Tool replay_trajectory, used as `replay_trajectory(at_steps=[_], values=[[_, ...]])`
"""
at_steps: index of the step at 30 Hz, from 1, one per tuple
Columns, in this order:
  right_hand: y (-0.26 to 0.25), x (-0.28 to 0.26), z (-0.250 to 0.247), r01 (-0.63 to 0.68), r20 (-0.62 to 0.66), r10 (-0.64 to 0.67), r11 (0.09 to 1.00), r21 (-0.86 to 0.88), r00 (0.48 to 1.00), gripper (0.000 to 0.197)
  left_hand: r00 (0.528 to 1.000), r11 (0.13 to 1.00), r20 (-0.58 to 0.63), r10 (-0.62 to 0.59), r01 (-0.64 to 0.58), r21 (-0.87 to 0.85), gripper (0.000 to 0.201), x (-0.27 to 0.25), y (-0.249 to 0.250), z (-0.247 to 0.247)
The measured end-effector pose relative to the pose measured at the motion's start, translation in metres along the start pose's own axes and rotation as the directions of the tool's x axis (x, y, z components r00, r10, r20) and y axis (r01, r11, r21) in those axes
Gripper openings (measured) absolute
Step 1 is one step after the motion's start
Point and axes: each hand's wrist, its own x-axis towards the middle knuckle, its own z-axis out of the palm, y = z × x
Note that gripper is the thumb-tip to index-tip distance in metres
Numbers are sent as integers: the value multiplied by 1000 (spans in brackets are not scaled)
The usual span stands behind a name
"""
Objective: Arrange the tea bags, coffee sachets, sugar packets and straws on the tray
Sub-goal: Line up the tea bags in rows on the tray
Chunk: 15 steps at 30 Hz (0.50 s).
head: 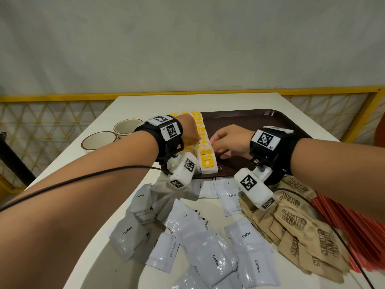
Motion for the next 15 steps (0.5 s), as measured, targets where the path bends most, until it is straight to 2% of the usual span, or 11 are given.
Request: replay_trajectory(at_steps=[4, 6, 11, 15], values=[[1, 2, 0, 40, -15, -42, 994, -105, 999, 2, 999, 1000, 39, -6, 5, 25, 30, 3, 1, -1], [3, 2, 2, 40, 2, -40, 987, -158, 999, 5, 999, 1000, 42, 0, -1, 9, 30, 4, 1, -3], [4, 5, 6, 6, 0, -6, 984, -178, 1000, 7, 999, 1000, 52, 10, -10, 5, 31, 5, -2, -4], [-2, 8, 5, -19, -21, 16, 989, -148, 1000, 10, 998, 996, 62, -13, 7, 84, 29, 7, -3, 2]])
